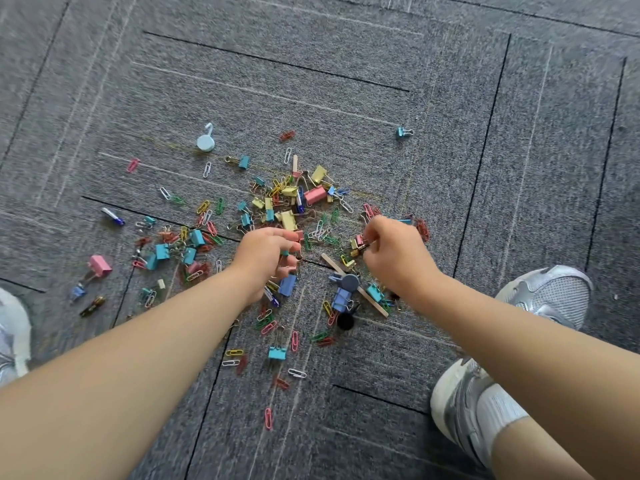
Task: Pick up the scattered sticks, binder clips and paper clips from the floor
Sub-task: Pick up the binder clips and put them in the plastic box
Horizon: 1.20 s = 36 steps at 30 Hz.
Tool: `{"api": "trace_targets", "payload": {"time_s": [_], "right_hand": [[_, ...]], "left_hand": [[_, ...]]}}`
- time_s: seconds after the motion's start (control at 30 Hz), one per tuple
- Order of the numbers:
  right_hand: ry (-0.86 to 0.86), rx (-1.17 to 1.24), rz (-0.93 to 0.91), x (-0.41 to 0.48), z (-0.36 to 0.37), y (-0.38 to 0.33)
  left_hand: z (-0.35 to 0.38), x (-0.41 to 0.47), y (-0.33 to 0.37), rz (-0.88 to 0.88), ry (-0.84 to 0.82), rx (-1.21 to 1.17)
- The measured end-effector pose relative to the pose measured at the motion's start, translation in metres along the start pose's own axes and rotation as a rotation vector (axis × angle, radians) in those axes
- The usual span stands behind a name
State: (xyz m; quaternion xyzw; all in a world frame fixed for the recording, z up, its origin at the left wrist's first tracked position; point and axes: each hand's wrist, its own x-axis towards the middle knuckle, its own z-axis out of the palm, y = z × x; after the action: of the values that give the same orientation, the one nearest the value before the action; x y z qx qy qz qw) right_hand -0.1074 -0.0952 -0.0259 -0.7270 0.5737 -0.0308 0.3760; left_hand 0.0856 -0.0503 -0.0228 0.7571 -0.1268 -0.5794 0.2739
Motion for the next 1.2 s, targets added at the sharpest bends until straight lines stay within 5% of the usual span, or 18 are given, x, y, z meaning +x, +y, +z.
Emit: {"api": "trace_targets", "payload": {"time_s": [0.2, 0.33, 0.43, 0.57, 0.73, 0.87, 1.2], "right_hand": [[-0.040, 0.176, 0.116, 0.005, -0.006, -0.006], [-0.412, -0.104, 0.005, -0.003, 0.003, -0.007], [-0.494, -0.429, -0.159, -0.014, 0.014, -0.010], [-0.440, -0.575, -0.289, -0.019, 0.028, -0.010], [-0.358, -0.485, -0.325, -0.018, 0.035, -0.016], [-0.321, -0.251, -0.241, -0.016, 0.028, -0.016], [-0.114, 0.101, 0.085, -0.003, 0.007, -0.005]], "left_hand": [[-0.002, 0.006, -0.008, 0.097, 0.068, 0.377], [-0.006, 0.007, -0.012, 0.101, 0.079, 0.540], [-0.008, 0.002, -0.013, 0.017, 0.034, 0.420], [-0.010, -0.005, -0.018, 0.054, 0.038, 0.403], [-0.013, -0.007, -0.028, 0.206, 0.072, 0.970], [0.000, -0.013, -0.037, 0.225, 0.146, 1.177], [0.013, -0.020, -0.037, 0.243, 0.172, 0.980]]}}
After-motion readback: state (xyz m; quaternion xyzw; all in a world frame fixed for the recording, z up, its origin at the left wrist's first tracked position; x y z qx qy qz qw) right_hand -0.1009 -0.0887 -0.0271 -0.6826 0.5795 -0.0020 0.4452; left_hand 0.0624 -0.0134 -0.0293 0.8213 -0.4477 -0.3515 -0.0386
